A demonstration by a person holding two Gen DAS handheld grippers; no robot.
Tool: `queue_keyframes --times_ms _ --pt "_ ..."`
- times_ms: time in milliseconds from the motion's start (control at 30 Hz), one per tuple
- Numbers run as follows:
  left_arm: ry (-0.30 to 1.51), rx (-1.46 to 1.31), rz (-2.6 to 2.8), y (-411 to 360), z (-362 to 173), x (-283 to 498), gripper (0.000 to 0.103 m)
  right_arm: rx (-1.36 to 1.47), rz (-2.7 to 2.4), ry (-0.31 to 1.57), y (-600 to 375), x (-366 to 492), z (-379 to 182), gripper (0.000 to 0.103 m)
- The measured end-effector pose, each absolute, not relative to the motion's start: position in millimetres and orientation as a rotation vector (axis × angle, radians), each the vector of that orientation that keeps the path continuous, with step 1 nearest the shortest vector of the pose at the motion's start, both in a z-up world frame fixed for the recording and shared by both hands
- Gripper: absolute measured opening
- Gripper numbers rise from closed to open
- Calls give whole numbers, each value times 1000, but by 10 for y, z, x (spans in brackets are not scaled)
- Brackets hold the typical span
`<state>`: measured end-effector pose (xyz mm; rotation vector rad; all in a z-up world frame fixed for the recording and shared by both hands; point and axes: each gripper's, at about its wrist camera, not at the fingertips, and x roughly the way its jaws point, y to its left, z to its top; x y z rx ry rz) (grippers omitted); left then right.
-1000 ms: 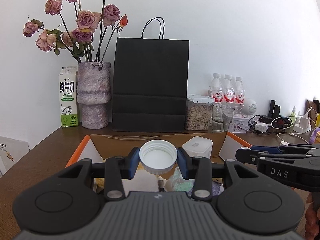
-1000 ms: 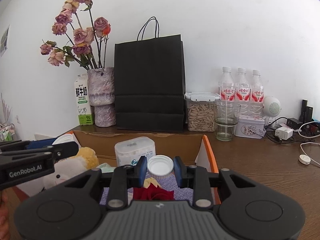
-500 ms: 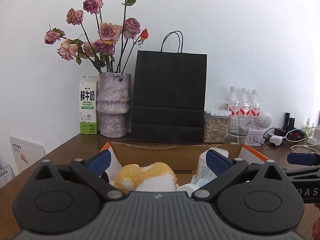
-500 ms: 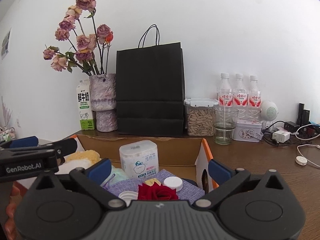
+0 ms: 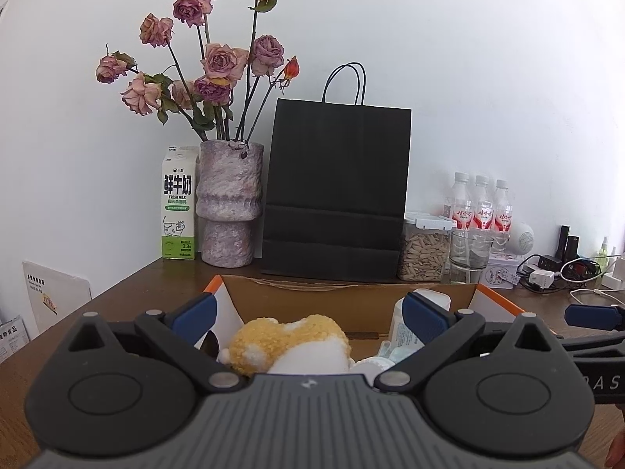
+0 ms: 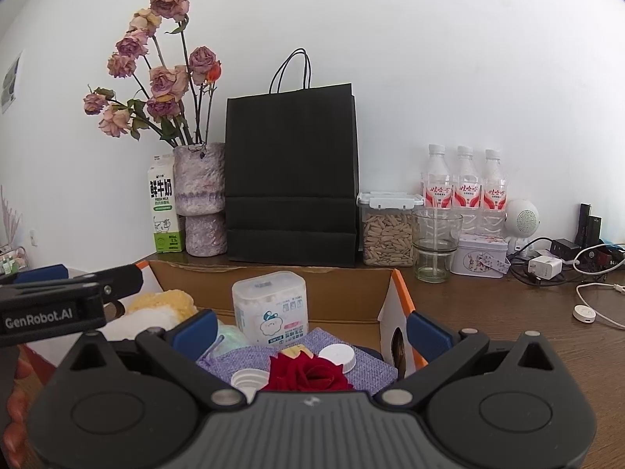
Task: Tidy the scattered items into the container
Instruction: 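Move both tools back toward the small white piece and orange item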
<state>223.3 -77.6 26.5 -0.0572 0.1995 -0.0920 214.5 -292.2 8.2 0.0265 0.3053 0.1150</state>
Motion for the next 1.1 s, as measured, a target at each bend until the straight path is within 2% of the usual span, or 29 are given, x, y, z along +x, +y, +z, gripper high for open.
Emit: queue_keyframes --times_ms 200,667,1100 --pt "179 -80 -70 -740 254 2156 103 27 111 298 -2896 2079 69 103" --pt "264 -93 -39 -499 234 1814 103 -1 140 307 -2743 1665 11 103" --pt "398 -91 -48 -305 96 1543 103 -12 151 416 -2719 1412 -146 103"
